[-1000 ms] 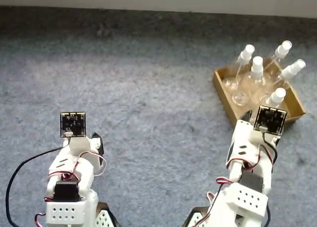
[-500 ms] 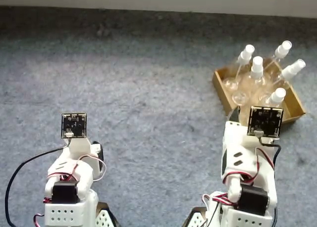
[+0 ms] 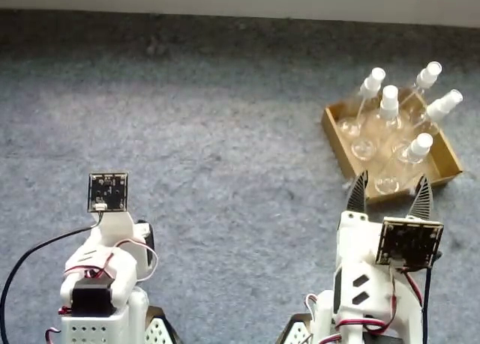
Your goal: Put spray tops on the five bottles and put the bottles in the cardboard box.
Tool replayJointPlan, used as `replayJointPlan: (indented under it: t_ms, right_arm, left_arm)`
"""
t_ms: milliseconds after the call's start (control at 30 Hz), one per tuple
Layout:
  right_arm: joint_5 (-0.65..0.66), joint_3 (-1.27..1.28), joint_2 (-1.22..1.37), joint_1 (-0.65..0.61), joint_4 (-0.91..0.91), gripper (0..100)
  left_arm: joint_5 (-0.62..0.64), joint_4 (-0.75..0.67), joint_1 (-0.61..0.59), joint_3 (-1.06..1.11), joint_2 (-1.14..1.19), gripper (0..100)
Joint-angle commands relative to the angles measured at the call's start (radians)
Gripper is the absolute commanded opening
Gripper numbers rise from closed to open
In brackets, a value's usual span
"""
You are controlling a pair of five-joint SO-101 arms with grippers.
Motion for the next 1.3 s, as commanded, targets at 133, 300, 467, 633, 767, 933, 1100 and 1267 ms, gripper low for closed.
replayJointPlan:
  t_ms: [133,300,467,633,767,933,1100,1267]
  right_arm:
    - [0.003,-0.051,-0.015,-0.007,0.051,25.6]
    - [0.005,-0.018,-0.015,-0.007,0.051,25.6]
    - [0.009,0.159,-0.015,-0.008,0.042,25.6]
    - [0.009,0.297,-0.015,-0.038,0.007,25.6]
    - [0.009,0.395,-0.015,-0.134,-0.056,25.6]
    - [0.008,0.498,-0.015,-0.166,-0.059,25.6]
    - [0.009,0.535,-0.015,-0.202,-0.062,25.6]
    - [0.005,0.604,-0.015,-0.234,-0.062,25.6]
  left_arm:
    - [-0.009,0.046,-0.007,-0.025,-0.007,1]
    - [-0.005,-0.110,-0.007,0.076,-0.007,1]
    - [-0.005,-0.265,-0.005,0.185,-0.007,1]
    - [-0.008,-0.278,0.073,0.189,-0.005,1]
    - [-0.008,-0.242,0.096,0.189,-0.005,1]
    - [-0.008,-0.241,0.096,0.189,-0.005,1]
    - [-0.008,-0.241,0.096,0.189,-0.005,1]
    - [-0.008,-0.241,0.096,0.189,-0.005,1]
